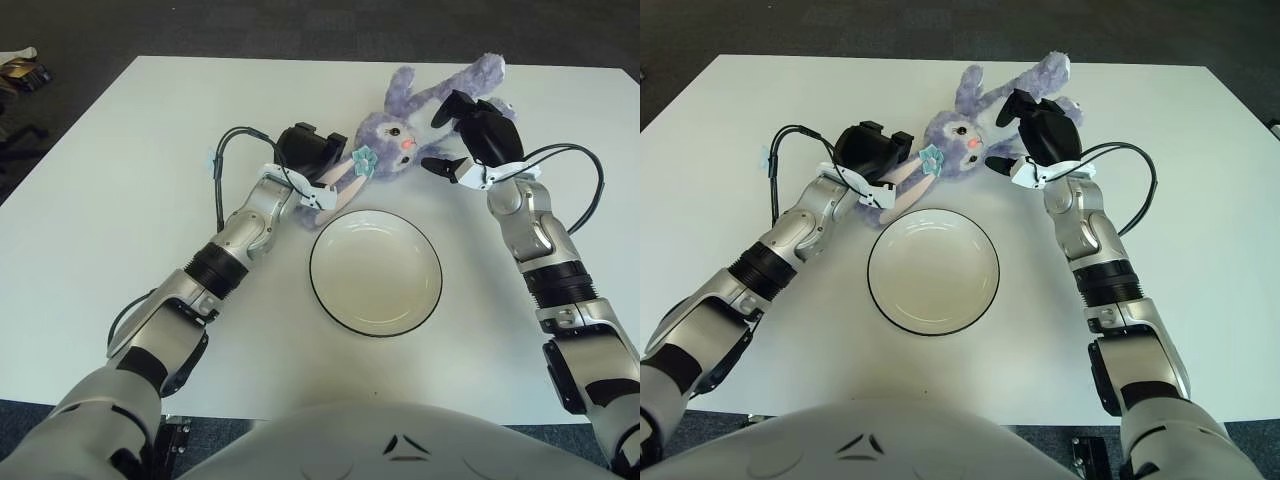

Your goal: Put the doll into the plate.

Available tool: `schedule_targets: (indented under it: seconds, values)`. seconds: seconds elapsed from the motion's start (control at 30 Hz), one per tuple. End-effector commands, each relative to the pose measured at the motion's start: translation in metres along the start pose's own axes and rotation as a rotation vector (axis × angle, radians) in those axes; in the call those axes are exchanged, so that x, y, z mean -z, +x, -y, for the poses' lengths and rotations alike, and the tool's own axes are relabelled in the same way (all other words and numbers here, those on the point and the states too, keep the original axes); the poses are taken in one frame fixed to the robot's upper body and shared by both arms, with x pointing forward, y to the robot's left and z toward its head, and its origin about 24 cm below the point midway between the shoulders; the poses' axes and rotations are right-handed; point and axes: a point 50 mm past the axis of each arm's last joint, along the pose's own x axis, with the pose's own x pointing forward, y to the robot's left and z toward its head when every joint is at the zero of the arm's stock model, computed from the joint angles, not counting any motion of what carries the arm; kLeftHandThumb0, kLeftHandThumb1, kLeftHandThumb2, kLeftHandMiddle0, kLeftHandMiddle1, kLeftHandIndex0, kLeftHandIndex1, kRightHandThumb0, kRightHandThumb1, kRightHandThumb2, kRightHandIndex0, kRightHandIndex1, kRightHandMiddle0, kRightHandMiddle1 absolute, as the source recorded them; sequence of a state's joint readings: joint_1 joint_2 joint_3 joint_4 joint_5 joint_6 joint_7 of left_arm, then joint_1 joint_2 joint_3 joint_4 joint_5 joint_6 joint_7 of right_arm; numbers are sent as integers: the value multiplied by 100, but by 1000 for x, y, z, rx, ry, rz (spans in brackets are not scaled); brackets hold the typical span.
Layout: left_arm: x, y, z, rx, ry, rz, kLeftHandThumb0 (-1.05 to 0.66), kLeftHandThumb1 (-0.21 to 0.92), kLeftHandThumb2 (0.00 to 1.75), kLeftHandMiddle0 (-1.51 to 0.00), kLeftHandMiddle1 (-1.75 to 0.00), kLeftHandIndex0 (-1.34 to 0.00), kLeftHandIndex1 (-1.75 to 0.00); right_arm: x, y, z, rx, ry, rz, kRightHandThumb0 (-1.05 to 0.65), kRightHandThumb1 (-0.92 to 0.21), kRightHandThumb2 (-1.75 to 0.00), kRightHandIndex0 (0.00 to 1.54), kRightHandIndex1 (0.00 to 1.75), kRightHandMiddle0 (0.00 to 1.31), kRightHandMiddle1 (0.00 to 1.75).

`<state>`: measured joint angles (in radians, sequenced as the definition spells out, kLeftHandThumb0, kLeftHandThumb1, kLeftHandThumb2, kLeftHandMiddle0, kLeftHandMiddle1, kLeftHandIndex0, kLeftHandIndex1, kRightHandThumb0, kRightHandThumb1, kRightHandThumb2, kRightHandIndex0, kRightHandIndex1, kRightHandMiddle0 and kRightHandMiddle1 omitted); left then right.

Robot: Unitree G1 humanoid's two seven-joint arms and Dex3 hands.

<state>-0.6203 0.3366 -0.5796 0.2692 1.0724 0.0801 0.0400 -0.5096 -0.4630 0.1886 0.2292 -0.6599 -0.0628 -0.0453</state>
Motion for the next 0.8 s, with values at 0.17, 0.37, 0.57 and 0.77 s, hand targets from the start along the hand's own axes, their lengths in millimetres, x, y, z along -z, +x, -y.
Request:
schedule_targets:
  seconds: [0.17,0.37,0.57,0.77]
  values:
    - [2,-1,-2,-30,34,13,0,10,156,-66,-175,-65,-173,-4,11,13,-50,-120,13,-40,-18,-115,1,103,0,117]
    - [2,-1,-2,-25,20,7,0,10,156,-66,-175,-66,-173,-3,14,14,-52,-186,33,-55,-22,-106,0,90,0,108]
    - [2,-1,-1,-14,6,1,0,8,158,-67,-175,-67,-173,-2,17,14,-67,-239,42,-62,-26,-99,0,64,0,95]
    - [3,1,1,-22,8,2,0,9,157,-67,-175,-66,-173,-3,19,15,-89,-306,70,-65,-26,-96,0,40,0,83]
